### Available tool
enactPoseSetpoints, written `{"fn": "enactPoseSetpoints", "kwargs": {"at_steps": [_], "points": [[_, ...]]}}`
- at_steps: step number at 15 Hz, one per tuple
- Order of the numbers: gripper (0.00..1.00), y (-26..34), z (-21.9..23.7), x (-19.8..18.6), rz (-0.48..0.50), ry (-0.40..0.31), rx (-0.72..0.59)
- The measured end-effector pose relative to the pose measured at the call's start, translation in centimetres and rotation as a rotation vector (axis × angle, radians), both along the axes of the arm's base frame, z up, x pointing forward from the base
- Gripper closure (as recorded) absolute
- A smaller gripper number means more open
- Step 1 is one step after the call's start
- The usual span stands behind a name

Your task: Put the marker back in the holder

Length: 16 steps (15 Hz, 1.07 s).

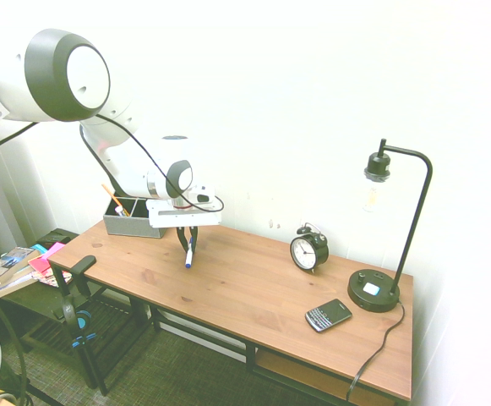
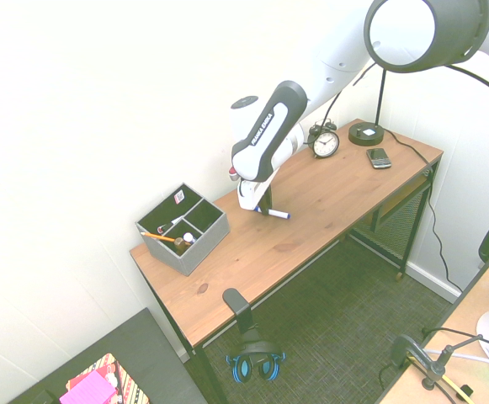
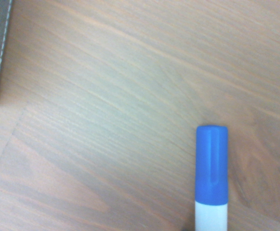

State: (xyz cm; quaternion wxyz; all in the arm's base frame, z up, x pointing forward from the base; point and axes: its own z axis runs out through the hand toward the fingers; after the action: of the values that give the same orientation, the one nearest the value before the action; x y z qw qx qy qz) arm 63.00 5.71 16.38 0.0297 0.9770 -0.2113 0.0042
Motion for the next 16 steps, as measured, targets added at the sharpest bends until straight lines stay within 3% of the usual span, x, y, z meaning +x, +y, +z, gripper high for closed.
{"fn": "enactPoseSetpoints", "kwargs": {"at_steps": [2, 5, 10, 16], "points": [[1.00, 0.0, 2.0, 0.0, -0.073, 0.020, -0.001], [1.00, 2.3, 7.2, -0.4, -0.142, -0.003, 0.008], [1.00, 9.5, 14.0, -2.0, -0.176, -0.210, 0.189], [1.00, 16.7, 15.4, -3.4, -0.157, -0.445, 0.227]]}}
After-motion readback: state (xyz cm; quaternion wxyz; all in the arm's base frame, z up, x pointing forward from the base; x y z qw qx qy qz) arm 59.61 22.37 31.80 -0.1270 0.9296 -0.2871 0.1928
